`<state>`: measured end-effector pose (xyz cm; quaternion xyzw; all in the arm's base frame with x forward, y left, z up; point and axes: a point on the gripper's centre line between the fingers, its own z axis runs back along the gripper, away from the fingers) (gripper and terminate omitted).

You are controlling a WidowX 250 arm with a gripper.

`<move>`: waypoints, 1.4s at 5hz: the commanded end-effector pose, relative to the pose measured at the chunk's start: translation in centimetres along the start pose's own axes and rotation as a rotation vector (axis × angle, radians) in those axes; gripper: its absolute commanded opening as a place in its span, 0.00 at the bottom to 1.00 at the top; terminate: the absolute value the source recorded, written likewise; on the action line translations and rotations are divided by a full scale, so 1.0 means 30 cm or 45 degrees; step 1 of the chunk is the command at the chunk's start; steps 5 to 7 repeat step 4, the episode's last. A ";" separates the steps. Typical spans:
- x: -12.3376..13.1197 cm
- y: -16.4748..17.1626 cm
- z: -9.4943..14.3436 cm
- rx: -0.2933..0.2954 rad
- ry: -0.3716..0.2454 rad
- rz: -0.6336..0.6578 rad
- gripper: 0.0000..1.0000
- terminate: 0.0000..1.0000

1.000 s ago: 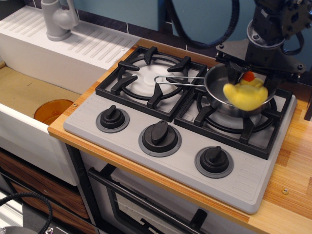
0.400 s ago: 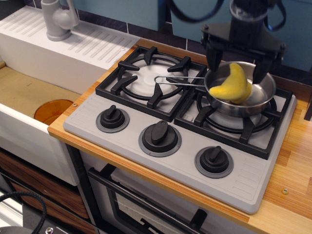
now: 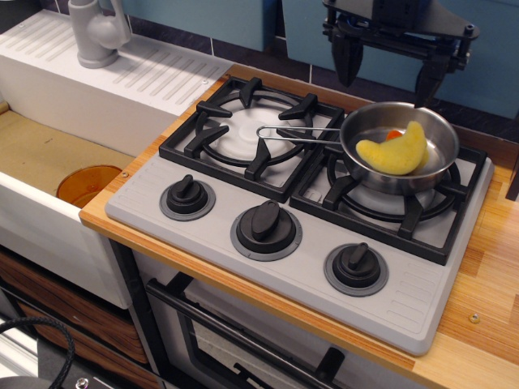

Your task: Put pot or pan on stove and put stuffedduck in pot or pan

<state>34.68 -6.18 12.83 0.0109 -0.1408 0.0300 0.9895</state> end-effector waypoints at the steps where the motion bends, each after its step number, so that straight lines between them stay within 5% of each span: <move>1: 0.084 0.129 0.042 -0.095 -0.160 -0.049 1.00 0.00; 3: 0.126 0.282 0.022 -0.122 -0.108 -0.098 1.00 0.00; 4: 0.136 0.316 0.033 -0.125 -0.089 -0.112 1.00 1.00; 7: 0.136 0.316 0.033 -0.125 -0.089 -0.112 1.00 1.00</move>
